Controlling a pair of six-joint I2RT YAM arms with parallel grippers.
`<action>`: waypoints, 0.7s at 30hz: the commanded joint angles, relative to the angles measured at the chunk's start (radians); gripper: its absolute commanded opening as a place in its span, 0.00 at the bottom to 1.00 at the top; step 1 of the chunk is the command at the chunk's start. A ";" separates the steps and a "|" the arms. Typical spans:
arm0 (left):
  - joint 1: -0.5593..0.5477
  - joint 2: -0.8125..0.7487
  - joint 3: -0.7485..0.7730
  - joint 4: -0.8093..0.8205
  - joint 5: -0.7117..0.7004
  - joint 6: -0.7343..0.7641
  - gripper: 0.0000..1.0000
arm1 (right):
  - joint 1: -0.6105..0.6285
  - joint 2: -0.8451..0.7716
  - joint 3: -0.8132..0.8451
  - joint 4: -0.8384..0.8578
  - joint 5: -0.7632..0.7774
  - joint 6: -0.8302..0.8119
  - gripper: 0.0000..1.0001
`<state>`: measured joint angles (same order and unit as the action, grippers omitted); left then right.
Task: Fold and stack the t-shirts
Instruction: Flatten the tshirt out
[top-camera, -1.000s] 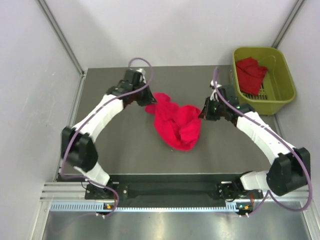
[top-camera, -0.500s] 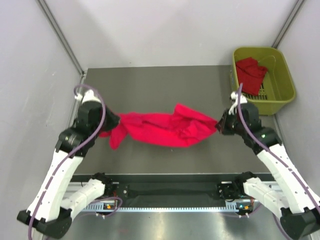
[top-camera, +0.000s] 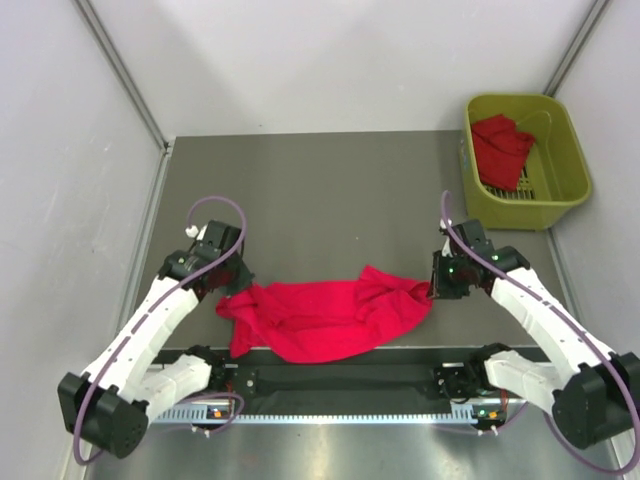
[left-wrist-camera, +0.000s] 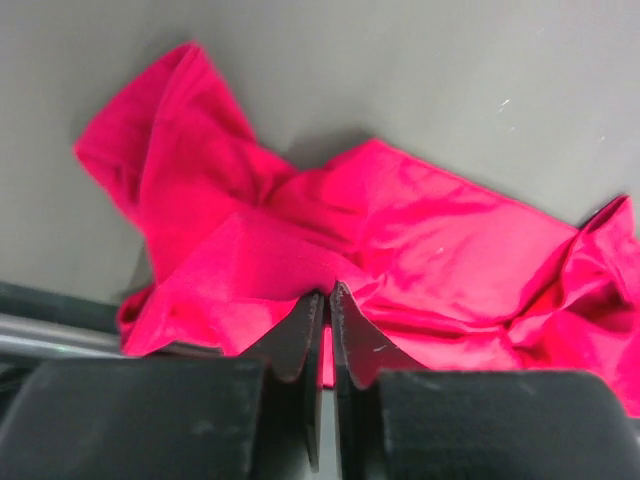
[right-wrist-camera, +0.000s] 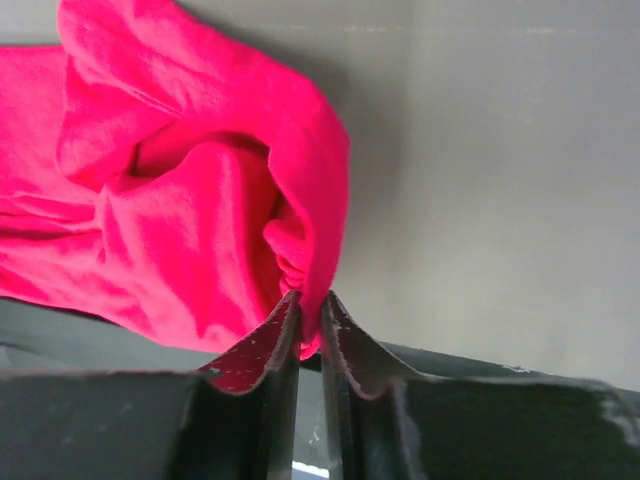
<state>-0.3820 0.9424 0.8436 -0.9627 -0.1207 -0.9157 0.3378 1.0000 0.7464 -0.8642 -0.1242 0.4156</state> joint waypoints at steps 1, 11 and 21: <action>0.000 0.058 0.075 0.077 0.023 0.047 0.00 | -0.011 0.040 0.091 0.014 -0.023 -0.044 0.16; 0.000 0.196 0.389 0.176 -0.063 0.233 0.00 | -0.011 0.163 0.192 0.100 -0.008 -0.069 0.00; 0.005 0.464 0.597 0.314 0.003 0.417 0.00 | 0.076 0.449 0.266 0.321 -0.244 -0.150 0.84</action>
<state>-0.3813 1.3643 1.4117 -0.7017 -0.1390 -0.5720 0.3656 1.3712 0.9287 -0.6659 -0.3050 0.3134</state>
